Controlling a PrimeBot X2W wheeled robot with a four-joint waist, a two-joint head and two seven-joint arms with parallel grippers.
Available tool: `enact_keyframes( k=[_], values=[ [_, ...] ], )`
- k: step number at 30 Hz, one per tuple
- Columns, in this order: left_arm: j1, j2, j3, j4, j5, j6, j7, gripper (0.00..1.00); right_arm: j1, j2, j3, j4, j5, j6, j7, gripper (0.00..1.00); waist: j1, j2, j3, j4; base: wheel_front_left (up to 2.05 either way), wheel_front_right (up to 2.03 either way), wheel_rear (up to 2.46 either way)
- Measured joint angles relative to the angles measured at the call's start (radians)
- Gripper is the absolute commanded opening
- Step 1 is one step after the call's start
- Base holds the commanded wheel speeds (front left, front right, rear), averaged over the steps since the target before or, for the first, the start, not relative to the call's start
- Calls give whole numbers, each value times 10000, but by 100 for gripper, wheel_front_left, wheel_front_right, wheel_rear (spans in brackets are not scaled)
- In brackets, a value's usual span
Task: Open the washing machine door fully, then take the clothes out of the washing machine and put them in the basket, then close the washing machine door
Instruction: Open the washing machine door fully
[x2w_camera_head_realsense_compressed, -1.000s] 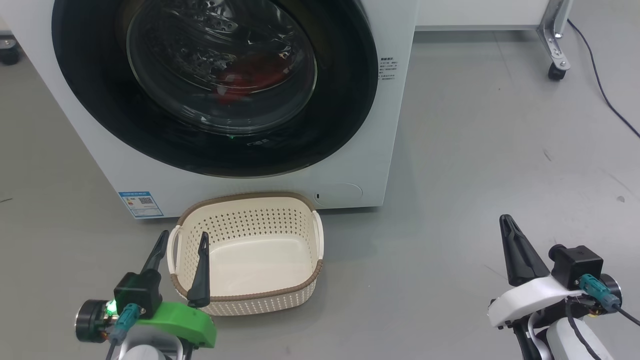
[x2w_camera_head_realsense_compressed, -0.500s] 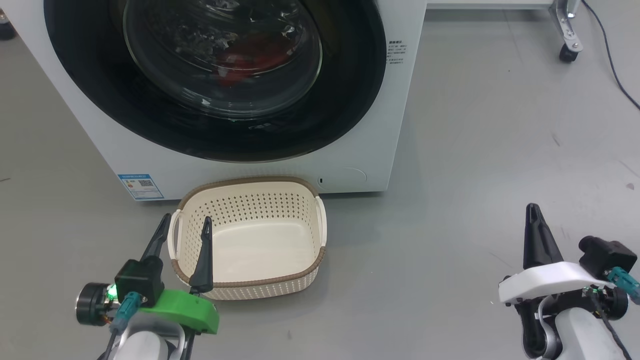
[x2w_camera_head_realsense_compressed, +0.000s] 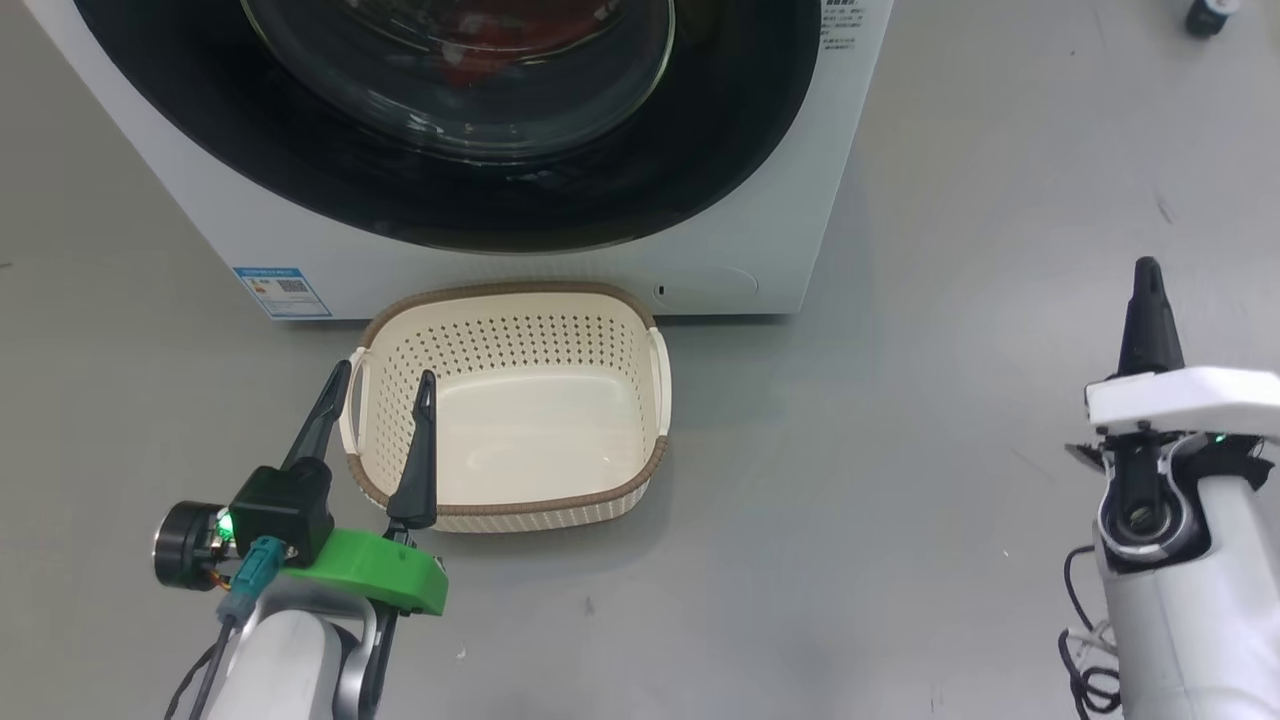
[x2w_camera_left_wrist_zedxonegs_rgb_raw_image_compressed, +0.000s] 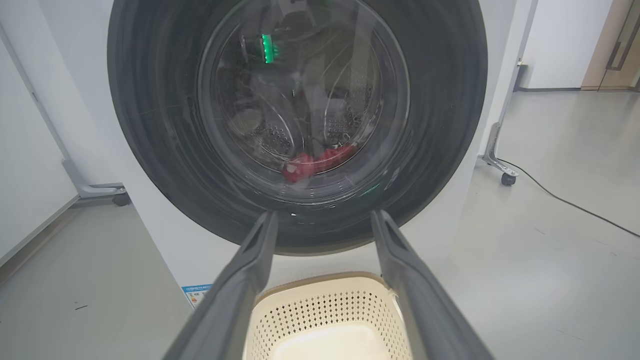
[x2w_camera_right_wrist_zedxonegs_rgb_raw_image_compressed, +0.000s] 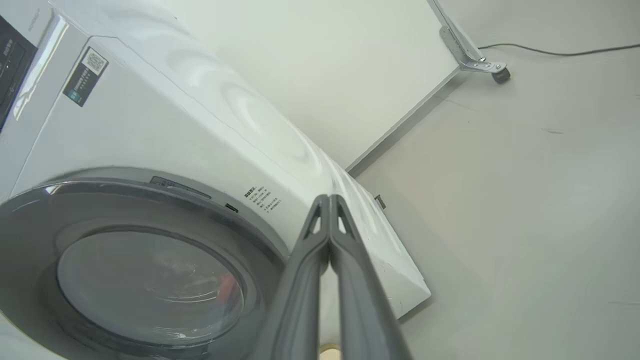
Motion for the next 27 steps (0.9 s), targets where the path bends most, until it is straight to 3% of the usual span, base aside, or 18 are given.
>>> enact_keyframes(
  k=[6, 10, 20, 27],
  values=[
    [-353, -15, -58, -180, 2, 2, 0, 100, -1374, 10, -554, 59, 2422, 31, 1333, 0, 0, 0, 672, 196, 0, 0, 0],
    [-565, -23, -207, -268, -6, 2, 0, 100, -2112, -8, -894, 90, 3394, 33, 2033, 0, 0, 0, 1058, 335, 0, 0, 0],
    [-1033, -40, -637, -560, -293, 21, -2, 100, -3885, -345, -1340, 261, 4748, 69, 3442, 0, 1, 0, 1925, 693, 0, 0, 0],
    [-1562, -79, -1043, -660, -652, 138, -2, 100, -5170, -815, -1383, 497, 5526, -211, 4640, 0, 1, 0, 2520, 1052, 0, 0, 0]
  ],
)
